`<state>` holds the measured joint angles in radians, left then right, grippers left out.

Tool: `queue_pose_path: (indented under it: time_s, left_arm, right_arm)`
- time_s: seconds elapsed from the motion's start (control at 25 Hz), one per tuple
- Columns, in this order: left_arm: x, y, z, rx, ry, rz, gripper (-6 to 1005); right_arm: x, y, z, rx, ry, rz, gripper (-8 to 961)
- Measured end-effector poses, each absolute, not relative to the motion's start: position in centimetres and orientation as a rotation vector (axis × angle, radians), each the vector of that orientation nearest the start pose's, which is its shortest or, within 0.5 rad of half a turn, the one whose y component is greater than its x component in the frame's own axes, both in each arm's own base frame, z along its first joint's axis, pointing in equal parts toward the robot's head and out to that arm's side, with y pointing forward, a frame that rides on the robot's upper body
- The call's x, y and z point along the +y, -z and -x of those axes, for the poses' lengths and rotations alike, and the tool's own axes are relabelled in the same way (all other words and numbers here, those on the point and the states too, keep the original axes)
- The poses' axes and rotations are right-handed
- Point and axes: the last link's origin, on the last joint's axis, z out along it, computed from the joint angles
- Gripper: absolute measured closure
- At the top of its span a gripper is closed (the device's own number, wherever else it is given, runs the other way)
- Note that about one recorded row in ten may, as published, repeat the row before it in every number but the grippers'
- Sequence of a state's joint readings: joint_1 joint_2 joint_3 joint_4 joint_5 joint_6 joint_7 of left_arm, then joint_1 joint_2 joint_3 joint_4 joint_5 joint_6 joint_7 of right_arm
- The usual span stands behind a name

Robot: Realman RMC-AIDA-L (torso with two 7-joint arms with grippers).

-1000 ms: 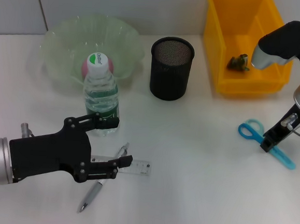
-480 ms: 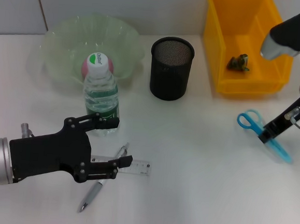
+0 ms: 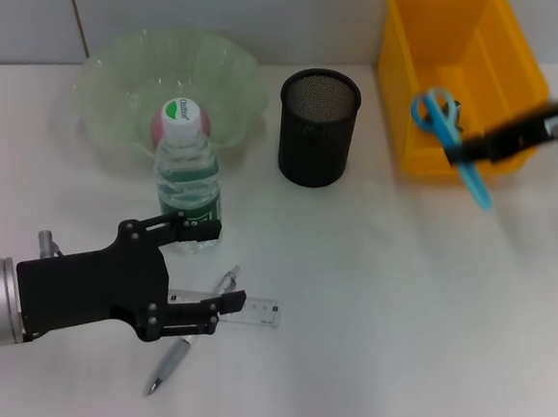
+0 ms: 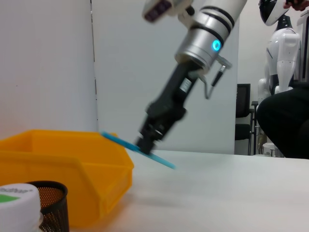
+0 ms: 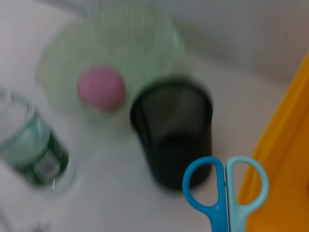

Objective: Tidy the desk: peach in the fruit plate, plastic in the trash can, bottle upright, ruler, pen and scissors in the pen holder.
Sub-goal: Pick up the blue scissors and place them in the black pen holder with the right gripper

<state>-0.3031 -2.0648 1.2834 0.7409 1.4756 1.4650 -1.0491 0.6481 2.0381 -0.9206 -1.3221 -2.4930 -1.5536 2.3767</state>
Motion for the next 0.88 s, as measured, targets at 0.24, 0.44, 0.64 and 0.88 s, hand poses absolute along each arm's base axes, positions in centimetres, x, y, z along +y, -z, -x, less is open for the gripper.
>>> queue_pose_path:
  time_s: [0.24,0.44,0.64,0.88]
  left_arm:
    - [28.4,3.5,24.7,-0.165,0.827,2.764,169]
    - [28.5,3.5,24.6,-0.171,0.829,2.763,170]
    - [28.5,3.4,24.7,-0.178,0.827,2.760,170]
    - [28.5,3.3,24.7,-0.179,0.829,2.759,170]
  right_arm:
    - [41.2,-8.1,-17.6,0.759,-0.155,2.428,713]
    - [42.6,-5.9,-15.6,0.598,-0.276,2.434,708]
    - [43.5,-3.5,-15.3,0.488,-0.356,2.429,703]
    - [43.7,-0.5,-16.3,0.407,-0.469,2.426,697]
